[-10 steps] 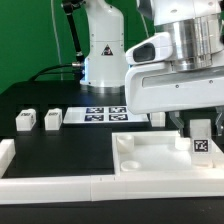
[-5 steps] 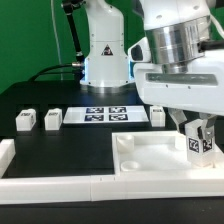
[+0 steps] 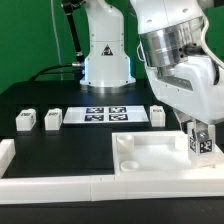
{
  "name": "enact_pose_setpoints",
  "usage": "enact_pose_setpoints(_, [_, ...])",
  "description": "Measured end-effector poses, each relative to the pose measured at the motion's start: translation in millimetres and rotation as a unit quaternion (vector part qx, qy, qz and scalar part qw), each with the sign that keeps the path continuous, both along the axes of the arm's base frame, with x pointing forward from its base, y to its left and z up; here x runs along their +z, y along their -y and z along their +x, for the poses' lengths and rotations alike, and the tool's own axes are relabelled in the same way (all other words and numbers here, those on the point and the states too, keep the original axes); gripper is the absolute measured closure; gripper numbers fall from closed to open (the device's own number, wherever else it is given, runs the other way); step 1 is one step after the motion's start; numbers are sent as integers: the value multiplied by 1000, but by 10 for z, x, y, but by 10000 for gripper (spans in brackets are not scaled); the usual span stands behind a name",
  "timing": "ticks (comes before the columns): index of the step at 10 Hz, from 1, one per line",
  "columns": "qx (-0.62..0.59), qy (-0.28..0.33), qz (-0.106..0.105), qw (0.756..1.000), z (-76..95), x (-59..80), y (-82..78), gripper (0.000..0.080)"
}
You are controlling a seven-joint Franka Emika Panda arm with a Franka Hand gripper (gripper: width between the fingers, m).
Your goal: Assemble square table
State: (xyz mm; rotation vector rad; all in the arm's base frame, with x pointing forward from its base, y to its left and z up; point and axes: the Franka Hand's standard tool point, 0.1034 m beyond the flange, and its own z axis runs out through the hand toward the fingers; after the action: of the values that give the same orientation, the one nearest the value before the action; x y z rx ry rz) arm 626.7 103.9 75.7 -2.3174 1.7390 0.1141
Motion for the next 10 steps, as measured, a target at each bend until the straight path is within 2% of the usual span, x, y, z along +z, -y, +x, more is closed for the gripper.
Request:
enact_pose_setpoints(1, [81,9,-25,996,-12,-5,-91,282])
enact_pose_setpoints(2, [177,22,-42,983,3,-2,-184,282])
enact_pose_setpoints(3, [224,34,-45,973,23,7,-187,178])
enact_pose_setpoints(4, [247,39,-47,967,24,1,-169,158])
enact_pose_setpoints(5, [281,46,-49,957,24,0,-170,158])
enact_pose_setpoints(6, [357,57,-59,931,22,-10,-155,151])
enact_pose_setpoints(8, [507,73,-82,855,57,-31,-160,150])
enact_pose_setpoints(9, [548,79,-84,829,55,-33,-173,150])
enact_pose_setpoints(10, [540,77,-84,834,55,-34,-169,265])
